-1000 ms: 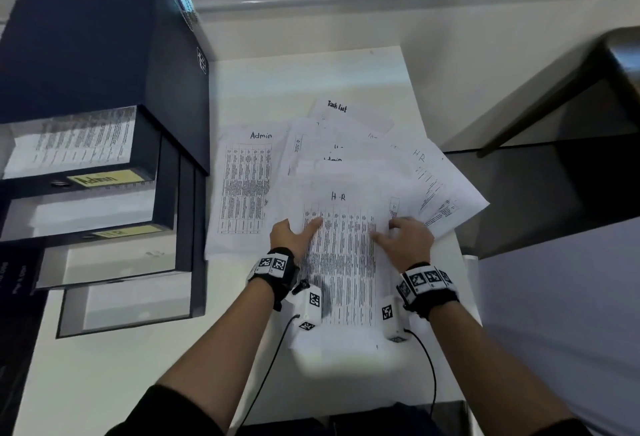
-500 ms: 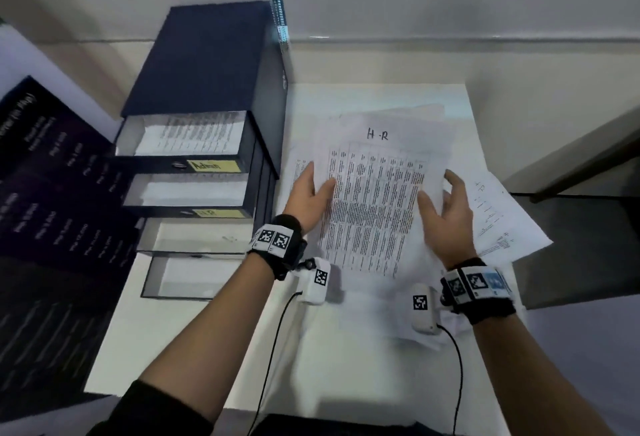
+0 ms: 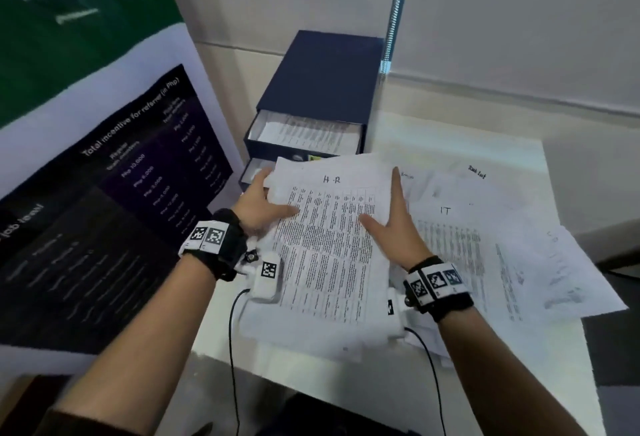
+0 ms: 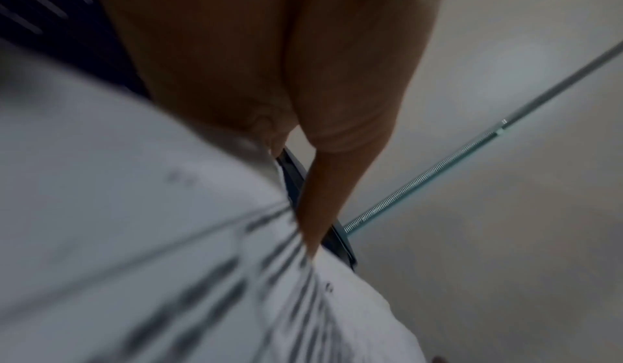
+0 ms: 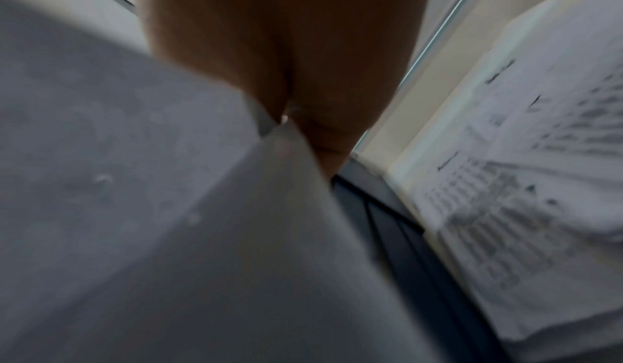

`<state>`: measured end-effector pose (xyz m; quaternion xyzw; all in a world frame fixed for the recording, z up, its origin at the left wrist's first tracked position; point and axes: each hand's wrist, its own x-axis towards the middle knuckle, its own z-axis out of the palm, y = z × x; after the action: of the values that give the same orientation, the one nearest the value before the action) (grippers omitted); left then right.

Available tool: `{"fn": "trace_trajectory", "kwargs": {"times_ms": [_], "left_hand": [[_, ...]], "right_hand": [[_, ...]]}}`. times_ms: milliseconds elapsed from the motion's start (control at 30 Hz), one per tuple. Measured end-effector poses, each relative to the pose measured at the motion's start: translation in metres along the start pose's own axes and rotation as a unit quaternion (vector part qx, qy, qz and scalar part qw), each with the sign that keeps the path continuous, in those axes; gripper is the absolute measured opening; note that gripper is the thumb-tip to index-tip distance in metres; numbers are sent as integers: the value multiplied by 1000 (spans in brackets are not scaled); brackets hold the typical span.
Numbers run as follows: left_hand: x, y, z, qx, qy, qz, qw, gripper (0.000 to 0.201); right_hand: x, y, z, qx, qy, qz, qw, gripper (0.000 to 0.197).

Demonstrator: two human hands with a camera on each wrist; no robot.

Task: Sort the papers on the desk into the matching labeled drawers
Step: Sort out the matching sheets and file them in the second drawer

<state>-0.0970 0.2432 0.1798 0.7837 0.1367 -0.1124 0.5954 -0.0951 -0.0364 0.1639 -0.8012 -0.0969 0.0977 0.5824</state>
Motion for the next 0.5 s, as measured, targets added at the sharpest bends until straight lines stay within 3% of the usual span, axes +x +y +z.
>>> {"fn": "trace_trajectory", "kwargs": {"times_ms": [67,133,167,233,267,433,500], "left_hand": [[-5,-19,-33,-12,-9,-36,999,114],[-12,-29,-57,-7,-12,-63,998,112],[-20,-26,-63,-11,-23,-75,997,104],[-31,-25,-75,-3,-43,-94,995,60],[-36,-25,-79,-2,-47,-97,994,50],[-30,-34,-97,-44,-38,-68,996,71],[-21,-33,-100,-71,-20,-59,996,69]], "right_hand": [[10,-5,26,-8,-49,21,999,86],[21,-6,47,-42,-85,40,995,62],[28,-4,56,-45,-89,61,993,50],[39,-4,70,-5,-83,121,989,36],[43,-6,74,23,-80,149,985,32],[69,-10,77,84,-20,212,973,17],[71,-11,72,106,-31,239,965,30]]}}
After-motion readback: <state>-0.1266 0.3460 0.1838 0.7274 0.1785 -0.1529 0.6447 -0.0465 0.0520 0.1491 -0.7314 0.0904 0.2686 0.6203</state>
